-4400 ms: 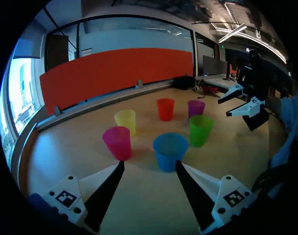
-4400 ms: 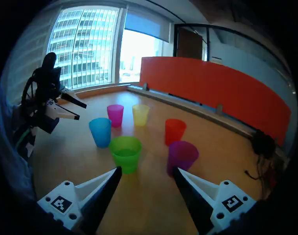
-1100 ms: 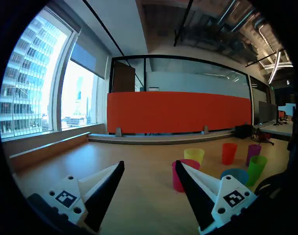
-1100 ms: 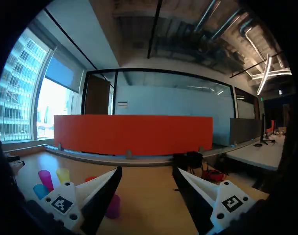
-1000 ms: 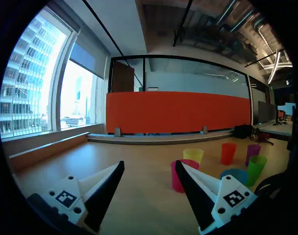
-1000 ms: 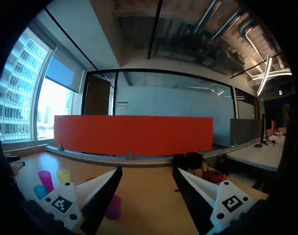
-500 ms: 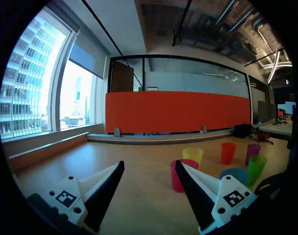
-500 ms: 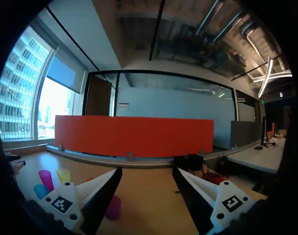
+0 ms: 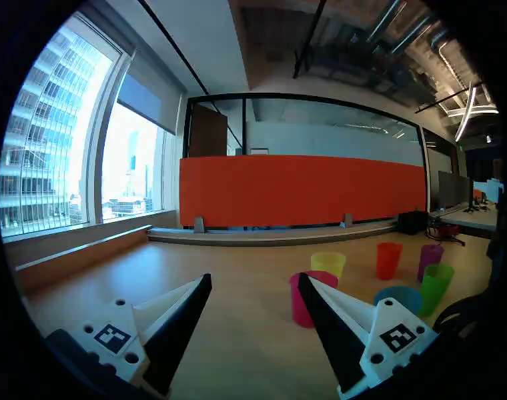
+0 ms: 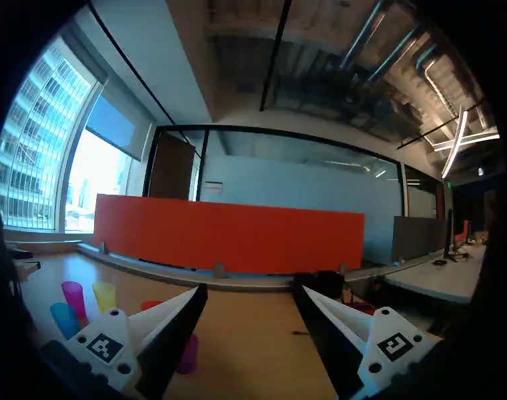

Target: Pour water

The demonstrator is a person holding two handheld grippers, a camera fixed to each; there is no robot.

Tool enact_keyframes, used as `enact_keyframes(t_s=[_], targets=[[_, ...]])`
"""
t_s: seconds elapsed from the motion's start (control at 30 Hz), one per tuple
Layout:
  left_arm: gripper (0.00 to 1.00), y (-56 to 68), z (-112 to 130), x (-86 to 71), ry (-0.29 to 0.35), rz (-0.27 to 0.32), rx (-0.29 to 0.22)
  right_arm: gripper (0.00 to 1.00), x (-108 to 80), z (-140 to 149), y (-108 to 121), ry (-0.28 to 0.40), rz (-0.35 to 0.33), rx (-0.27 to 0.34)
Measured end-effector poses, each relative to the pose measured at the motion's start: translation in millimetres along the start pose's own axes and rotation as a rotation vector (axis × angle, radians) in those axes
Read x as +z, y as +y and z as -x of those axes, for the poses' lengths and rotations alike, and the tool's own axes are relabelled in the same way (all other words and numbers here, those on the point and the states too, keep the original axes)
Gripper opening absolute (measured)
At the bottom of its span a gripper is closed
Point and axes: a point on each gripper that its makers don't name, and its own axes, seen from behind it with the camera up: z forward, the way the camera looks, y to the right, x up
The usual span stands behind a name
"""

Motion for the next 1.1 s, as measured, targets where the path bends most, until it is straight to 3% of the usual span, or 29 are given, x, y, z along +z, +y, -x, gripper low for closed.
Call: enact_keyframes(t_s=[0.27, 0.6, 1.1], targets=[[0.97, -0.6, 0, 0.3, 0.000, 0.000, 0.000, 1.00, 3.2, 25, -7, -0.011, -0.031, 0.036], [0.97, -0.3, 0, 0.3, 0.000, 0.000, 0.000, 1.00, 8.1, 68, -1, -0.065, -0.020, 0.082], [0.97, 0.3, 0, 1.0, 0.000, 0.000, 0.000, 1.00, 10.5, 93, -1, -0.091, -0.031, 0.085]])
